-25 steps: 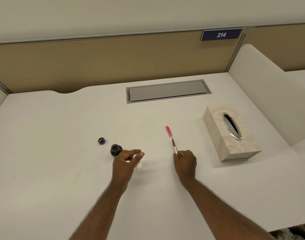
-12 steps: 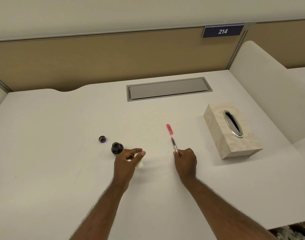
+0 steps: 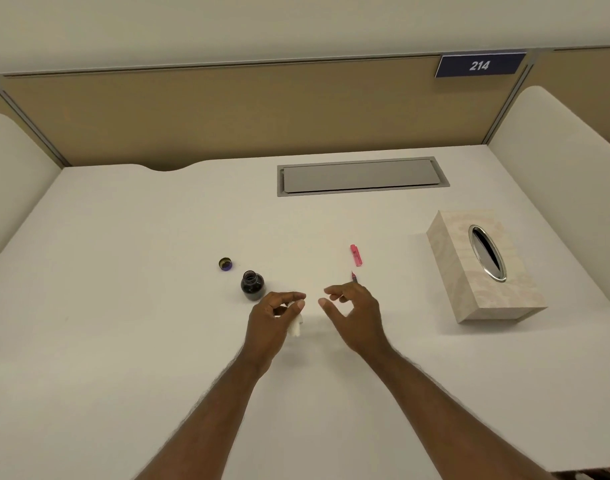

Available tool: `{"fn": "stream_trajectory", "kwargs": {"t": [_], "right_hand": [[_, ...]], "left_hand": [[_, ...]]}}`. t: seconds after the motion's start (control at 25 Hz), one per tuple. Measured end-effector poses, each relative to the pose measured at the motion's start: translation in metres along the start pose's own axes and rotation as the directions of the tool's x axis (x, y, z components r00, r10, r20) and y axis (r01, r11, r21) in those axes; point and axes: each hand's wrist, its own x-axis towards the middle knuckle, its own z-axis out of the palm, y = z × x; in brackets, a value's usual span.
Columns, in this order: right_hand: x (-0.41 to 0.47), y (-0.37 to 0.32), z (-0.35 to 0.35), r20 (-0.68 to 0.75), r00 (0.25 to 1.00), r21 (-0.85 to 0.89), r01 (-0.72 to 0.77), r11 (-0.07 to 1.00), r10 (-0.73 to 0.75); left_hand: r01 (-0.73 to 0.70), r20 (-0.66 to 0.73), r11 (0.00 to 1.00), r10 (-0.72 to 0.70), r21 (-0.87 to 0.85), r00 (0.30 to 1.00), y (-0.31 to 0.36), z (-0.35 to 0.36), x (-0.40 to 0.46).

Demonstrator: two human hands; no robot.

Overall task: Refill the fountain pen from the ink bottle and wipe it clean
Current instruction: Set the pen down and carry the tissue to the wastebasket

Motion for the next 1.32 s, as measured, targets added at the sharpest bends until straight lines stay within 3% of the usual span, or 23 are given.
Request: {"fn": "stream_trajectory", "kwargs": {"t": [0.12,0.28,0.64,0.84,1.08,1.32], "right_hand": [[-0.007,-0.016,0.0,0.23,0.971,0.112,-0.084,0.99,0.056],[-0.018,-0.018,0.001,0.394,0.894,0.149,-0.291,0.945,0.213],[-0.033,-0.007,0.019,0.562,0.774,0.225,-0.482,0.847,0.291],[-0.038,-0.01,0.031,0.621,0.75,0.233,-0.454,0.86,0.228],[-0.059,-0.043,0.062,0.735,0.674,0.234,-0.351,0.907,0.071],[-0.107,-0.088,0.123,0.783,0.619,0.179,-0.135,0.975,-0.058]], "left_hand": [[-0.011,0.02,1.0,0.011,-0.002,1.0,0.001,0.002,-0.01],[-0.012,-0.037,1.0,0.011,-0.024,0.999,-0.004,0.004,-0.024],[0.021,-0.037,0.998,-0.019,0.052,0.999,-0.024,0.003,-0.063],[0.072,-0.1,0.997,-0.068,0.036,0.993,-0.035,-0.017,-0.08],[0.129,-0.345,0.978,-0.065,0.167,0.936,-0.045,-0.063,-0.111],[0.191,-0.474,0.982,-0.17,-0.006,0.864,-0.065,-0.119,-0.174]]}}
